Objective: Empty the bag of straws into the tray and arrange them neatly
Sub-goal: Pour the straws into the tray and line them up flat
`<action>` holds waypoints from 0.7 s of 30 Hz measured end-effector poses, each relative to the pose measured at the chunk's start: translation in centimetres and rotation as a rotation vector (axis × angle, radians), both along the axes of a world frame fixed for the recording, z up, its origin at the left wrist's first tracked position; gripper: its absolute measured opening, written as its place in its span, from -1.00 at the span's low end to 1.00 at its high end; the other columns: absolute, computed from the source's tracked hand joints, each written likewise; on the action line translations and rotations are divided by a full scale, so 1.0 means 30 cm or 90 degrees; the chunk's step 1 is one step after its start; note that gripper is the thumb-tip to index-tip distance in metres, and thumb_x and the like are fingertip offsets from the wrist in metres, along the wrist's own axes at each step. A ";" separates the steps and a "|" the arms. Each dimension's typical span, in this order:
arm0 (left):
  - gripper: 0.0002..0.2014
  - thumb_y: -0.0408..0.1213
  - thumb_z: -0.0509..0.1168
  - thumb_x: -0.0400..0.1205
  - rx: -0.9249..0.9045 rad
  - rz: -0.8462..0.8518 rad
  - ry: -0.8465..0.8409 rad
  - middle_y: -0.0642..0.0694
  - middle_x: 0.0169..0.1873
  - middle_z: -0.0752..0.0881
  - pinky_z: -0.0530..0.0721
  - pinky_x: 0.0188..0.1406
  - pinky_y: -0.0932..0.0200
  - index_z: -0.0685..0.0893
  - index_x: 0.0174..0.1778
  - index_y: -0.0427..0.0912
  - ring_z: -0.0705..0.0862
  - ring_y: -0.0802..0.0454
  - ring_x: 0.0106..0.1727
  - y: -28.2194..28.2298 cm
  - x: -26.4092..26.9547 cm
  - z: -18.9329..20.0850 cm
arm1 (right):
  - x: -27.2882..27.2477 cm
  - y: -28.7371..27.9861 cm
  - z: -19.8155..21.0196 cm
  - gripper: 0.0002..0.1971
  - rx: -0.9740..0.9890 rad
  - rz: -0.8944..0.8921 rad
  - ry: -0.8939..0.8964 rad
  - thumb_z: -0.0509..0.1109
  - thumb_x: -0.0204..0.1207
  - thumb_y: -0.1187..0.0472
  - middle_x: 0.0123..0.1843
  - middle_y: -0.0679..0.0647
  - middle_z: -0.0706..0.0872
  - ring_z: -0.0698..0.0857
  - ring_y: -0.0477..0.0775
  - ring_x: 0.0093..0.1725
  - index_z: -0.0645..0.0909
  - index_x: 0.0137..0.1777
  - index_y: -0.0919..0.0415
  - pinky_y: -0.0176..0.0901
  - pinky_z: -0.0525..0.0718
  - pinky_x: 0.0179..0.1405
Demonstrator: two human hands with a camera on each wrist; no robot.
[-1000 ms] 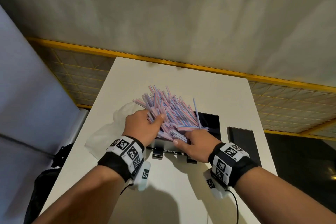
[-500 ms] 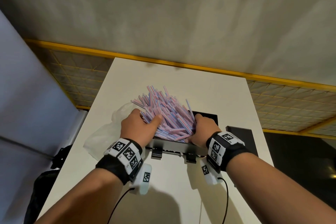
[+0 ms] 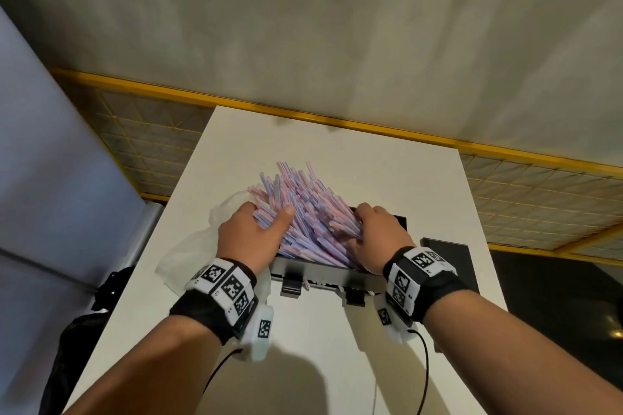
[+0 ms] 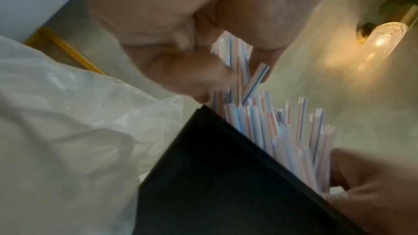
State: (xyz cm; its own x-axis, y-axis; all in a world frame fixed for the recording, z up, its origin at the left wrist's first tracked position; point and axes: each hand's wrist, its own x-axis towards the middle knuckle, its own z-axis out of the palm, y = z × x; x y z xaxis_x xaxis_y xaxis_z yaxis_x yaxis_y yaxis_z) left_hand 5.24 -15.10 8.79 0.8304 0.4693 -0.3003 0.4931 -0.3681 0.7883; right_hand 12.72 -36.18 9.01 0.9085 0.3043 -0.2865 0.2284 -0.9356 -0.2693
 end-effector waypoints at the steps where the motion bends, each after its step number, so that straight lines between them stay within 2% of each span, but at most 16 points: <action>1: -0.08 0.49 0.27 0.48 -0.025 0.008 0.017 -0.21 0.25 0.72 0.64 0.30 -0.05 0.51 0.50 -0.23 0.68 -0.25 0.29 0.000 -0.006 -0.001 | 0.001 -0.009 0.006 -0.49 0.003 -0.031 0.003 0.52 0.52 -0.09 0.15 0.13 0.53 0.62 0.23 0.15 0.43 0.28 0.18 -0.06 0.57 -0.01; 2: -0.01 0.56 0.23 0.44 -0.058 0.013 0.025 -0.23 0.31 0.66 0.63 0.33 -0.11 0.43 0.54 -0.21 0.64 -0.29 0.33 0.001 -0.012 -0.006 | 0.000 -0.020 0.013 -0.44 0.005 -0.062 -0.002 0.55 0.47 -0.15 0.14 0.13 0.55 0.62 0.22 0.13 0.44 0.25 0.19 -0.08 0.54 -0.05; 4: 0.03 0.57 0.18 0.46 -0.116 0.018 0.032 -0.26 0.49 0.54 0.57 0.43 -0.22 0.27 0.64 -0.15 0.57 -0.29 0.44 -0.003 -0.023 -0.009 | -0.010 -0.039 0.024 -0.46 0.017 -0.081 -0.010 0.58 0.39 -0.25 -0.06 0.08 0.66 0.65 0.14 -0.05 0.52 0.02 0.20 -0.11 0.53 -0.19; 6: -0.02 0.45 0.18 0.57 -0.138 0.015 0.027 -0.22 0.67 0.35 0.39 0.59 -0.11 0.12 0.74 -0.17 0.40 -0.22 0.63 -0.014 -0.027 -0.017 | -0.035 -0.048 0.017 -0.46 0.063 -0.042 0.057 0.55 0.33 -0.36 -0.31 0.03 0.70 0.66 0.04 -0.28 0.61 -0.23 0.15 -0.13 0.56 -0.33; 7: -0.02 0.41 0.17 0.59 -0.142 0.013 0.020 -0.19 0.71 0.30 0.30 0.62 -0.05 0.07 0.76 -0.18 0.33 -0.17 0.68 -0.020 -0.027 -0.019 | -0.050 -0.047 0.010 -0.45 0.088 -0.010 0.110 0.52 0.33 -0.41 -0.35 0.04 0.72 0.68 0.03 -0.33 0.66 -0.26 0.15 -0.13 0.60 -0.33; 9: 0.02 0.46 0.14 0.55 -0.154 -0.013 0.008 -0.12 0.72 0.28 0.24 0.66 -0.02 0.06 0.78 -0.15 0.29 -0.11 0.71 -0.030 -0.021 -0.030 | -0.074 -0.041 -0.009 -0.42 0.083 0.069 0.172 0.45 0.36 -0.44 -0.26 0.11 0.77 0.73 0.09 -0.24 0.73 -0.14 0.14 -0.07 0.69 -0.23; 11: 0.06 0.57 0.14 0.46 -0.177 -0.037 -0.001 -0.04 0.65 0.42 0.32 0.65 -0.07 0.21 0.75 -0.07 0.41 -0.08 0.64 -0.042 -0.019 -0.035 | -0.083 -0.029 -0.021 -0.39 0.036 0.122 0.164 0.42 0.40 -0.44 -0.27 0.12 0.71 0.69 0.13 -0.22 0.70 -0.07 0.18 -0.02 0.66 -0.18; 14: 0.05 0.69 0.18 0.29 -0.190 0.014 -0.022 0.05 0.42 0.66 0.50 0.53 -0.14 0.48 0.58 0.04 0.63 -0.06 0.43 -0.044 -0.024 -0.063 | -0.088 -0.011 -0.033 -0.36 0.030 0.144 0.157 0.42 0.45 -0.38 -0.41 0.10 0.48 0.49 0.09 -0.39 0.57 -0.21 0.30 -0.05 0.41 -0.36; 16: -0.01 0.60 0.29 0.32 -0.192 0.068 -0.037 0.06 0.31 0.68 0.53 0.47 -0.09 0.47 0.55 -0.01 0.65 -0.04 0.34 -0.044 -0.031 -0.059 | -0.082 -0.004 -0.040 -0.40 0.040 0.142 0.169 0.43 0.48 -0.34 -0.38 0.15 0.51 0.51 0.12 -0.36 0.58 -0.20 0.30 -0.04 0.44 -0.35; 18: -0.17 0.41 0.41 0.44 -0.166 0.111 -0.050 0.05 0.18 0.64 0.55 0.29 0.06 0.43 0.47 -0.07 0.64 -0.03 0.19 -0.041 -0.040 -0.053 | -0.068 0.004 -0.048 -0.35 -0.017 0.137 0.176 0.37 0.48 -0.41 -0.36 0.18 0.56 0.56 0.16 -0.34 0.58 -0.24 0.29 -0.03 0.51 -0.34; 19: -0.24 0.31 0.44 0.49 -0.147 0.120 -0.053 0.04 0.15 0.59 0.50 0.20 0.13 0.41 0.45 -0.09 0.61 0.00 0.14 -0.041 -0.046 -0.041 | -0.066 0.012 -0.051 -0.32 -0.057 0.141 0.180 0.33 0.45 -0.47 -0.37 0.17 0.53 0.54 0.16 -0.36 0.53 -0.29 0.25 -0.04 0.48 -0.37; 21: -0.24 0.23 0.44 0.53 -0.124 0.113 -0.061 -0.02 0.21 0.56 0.44 0.16 0.18 0.37 0.51 -0.12 0.56 0.02 0.15 -0.047 -0.050 -0.016 | -0.066 0.031 -0.059 -0.31 -0.100 0.151 0.196 0.31 0.40 -0.54 -0.34 0.14 0.50 0.49 0.15 -0.36 0.44 -0.29 0.18 -0.06 0.43 -0.36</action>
State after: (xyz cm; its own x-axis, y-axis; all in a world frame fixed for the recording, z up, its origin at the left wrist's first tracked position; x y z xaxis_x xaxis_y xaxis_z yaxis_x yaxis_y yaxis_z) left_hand 3.73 -16.50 8.30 0.7695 0.5507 -0.3233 0.4564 -0.1202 0.8816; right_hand 10.75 -35.25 7.23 0.6831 0.4248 -0.5941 0.3729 -0.9023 -0.2164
